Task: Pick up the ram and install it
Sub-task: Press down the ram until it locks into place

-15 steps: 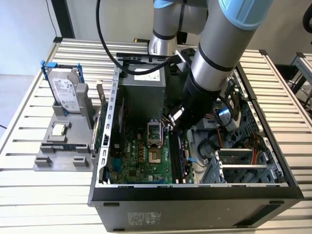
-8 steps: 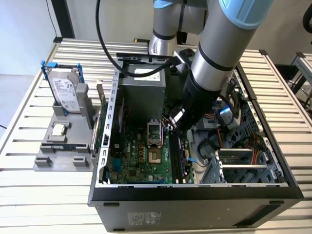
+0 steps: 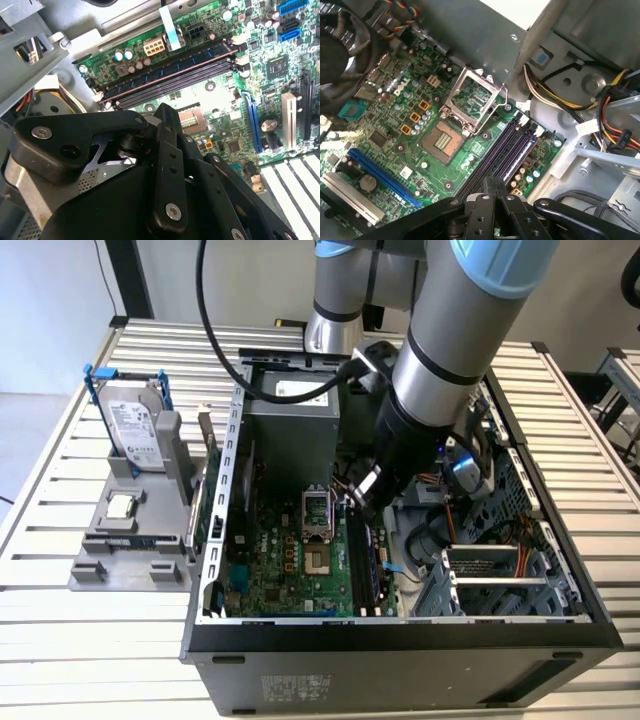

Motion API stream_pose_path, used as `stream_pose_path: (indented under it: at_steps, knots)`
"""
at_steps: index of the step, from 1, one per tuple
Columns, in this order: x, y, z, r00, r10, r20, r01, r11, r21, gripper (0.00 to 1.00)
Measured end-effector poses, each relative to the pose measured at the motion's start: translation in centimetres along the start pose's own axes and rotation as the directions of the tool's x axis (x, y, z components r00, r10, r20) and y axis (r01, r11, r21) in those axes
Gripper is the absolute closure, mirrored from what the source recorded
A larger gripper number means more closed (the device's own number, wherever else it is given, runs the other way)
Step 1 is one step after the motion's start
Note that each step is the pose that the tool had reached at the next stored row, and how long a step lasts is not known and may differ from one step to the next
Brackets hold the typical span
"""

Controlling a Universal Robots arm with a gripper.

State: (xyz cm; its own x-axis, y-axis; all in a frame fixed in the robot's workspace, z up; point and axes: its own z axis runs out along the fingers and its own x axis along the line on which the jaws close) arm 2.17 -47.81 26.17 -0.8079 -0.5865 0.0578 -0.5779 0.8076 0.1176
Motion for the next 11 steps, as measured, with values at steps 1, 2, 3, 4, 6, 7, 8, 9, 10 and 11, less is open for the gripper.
stream_pose_path:
  at_steps: [1,2,3,4,6,7,8,9,10,11]
  knots:
    - [0.00,0.00,0.00,0.9999,-0.012,-0.0013,0.012,0.9999,0.0006,1.00]
    - [0.00,0.00,0.00,0.9998,-0.021,-0.0025,0.021,0.9998,0.0012,1.00]
    - [0.00,0.00,0.00,0.9995,-0.033,-0.0038,0.033,0.9995,0.0018,1.00]
    - [0.00,0.00,0.00,0.9990,-0.043,-0.0051,0.043,0.9991,0.0024,1.00]
    - [0.00,0.00,0.00,0.9979,-0.064,-0.0077,0.064,0.9979,0.0035,1.00]
    - [0.00,0.00,0.00,0.9971,-0.075,-0.0091,0.075,0.9971,0.0040,1.00]
    - [0.00,0.00,0.00,0.9962,-0.087,-0.0105,0.087,0.9962,0.0046,1.00]
    - [0.00,0.00,0.00,0.9952,-0.098,-0.0118,0.098,0.9952,0.0051,1.00]
    - [0.00,0.00,0.00,0.9940,-0.109,-0.0132,0.109,0.9941,0.0057,1.00]
    - [0.00,0.00,0.00,0.9928,-0.119,-0.0144,0.119,0.9929,0.0060,1.00]
